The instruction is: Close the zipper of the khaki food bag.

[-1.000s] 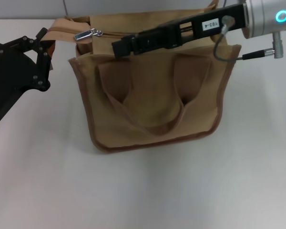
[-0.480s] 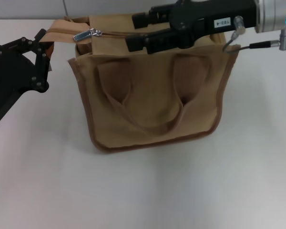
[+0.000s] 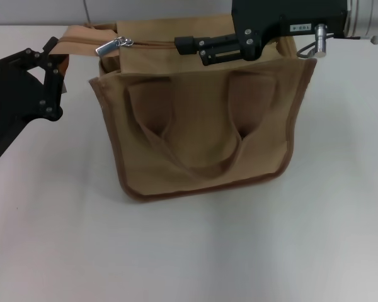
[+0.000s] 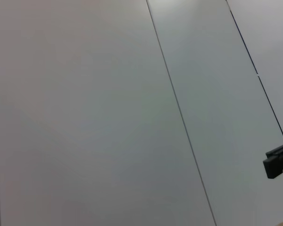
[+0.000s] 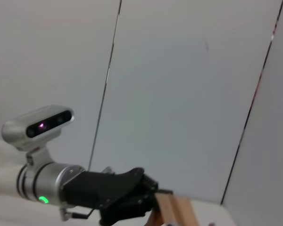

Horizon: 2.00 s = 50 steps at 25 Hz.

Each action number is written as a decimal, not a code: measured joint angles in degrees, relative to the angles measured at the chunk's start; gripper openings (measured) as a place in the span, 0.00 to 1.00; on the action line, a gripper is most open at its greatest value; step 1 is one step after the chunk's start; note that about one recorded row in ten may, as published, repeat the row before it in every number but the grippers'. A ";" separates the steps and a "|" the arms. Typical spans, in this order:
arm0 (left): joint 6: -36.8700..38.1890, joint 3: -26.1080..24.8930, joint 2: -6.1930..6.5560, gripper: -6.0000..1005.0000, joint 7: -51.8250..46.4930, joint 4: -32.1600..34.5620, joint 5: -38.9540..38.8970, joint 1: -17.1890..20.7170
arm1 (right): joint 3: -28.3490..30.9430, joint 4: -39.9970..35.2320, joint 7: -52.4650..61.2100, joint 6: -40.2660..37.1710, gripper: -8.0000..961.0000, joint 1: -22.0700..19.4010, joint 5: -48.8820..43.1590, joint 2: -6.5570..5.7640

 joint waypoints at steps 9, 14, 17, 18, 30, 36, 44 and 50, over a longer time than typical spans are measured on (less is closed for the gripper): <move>0.05 -0.04 0.06 0.02 -0.03 -0.78 -0.19 -0.56 | -0.70 4.55 9.16 0.69 0.81 2.78 1.19 -0.72; -0.05 -0.08 0.09 0.02 -0.03 -0.79 -0.58 -0.59 | -0.25 5.48 32.96 -0.72 0.81 4.96 0.96 -2.22; -0.04 -0.09 0.09 0.02 -0.03 -0.79 -0.60 -0.60 | -0.30 9.76 48.66 -0.81 0.81 7.40 0.80 -4.27; -0.03 -0.09 0.10 0.02 -0.02 -0.79 -0.61 -0.61 | -0.41 11.46 51.65 -0.84 0.81 8.10 0.78 -4.82; 0.15 -0.09 0.03 0.02 0.56 -0.73 -0.73 -0.75 | -3.48 20.66 66.86 -3.86 0.81 14.07 0.11 -5.26; 1.38 0.05 0.00 0.02 0.59 -0.71 -0.73 -0.97 | -3.36 22.02 67.56 -1.64 0.81 14.76 0.12 -4.00; 1.62 0.36 -0.07 0.02 0.68 -0.79 -0.73 -1.46 | -3.08 23.69 68.05 0.56 0.81 14.87 0.38 -3.46; 2.98 0.42 -0.12 0.02 0.68 -0.85 -0.61 -1.74 | -3.07 24.25 68.38 3.01 0.81 14.87 0.49 -2.87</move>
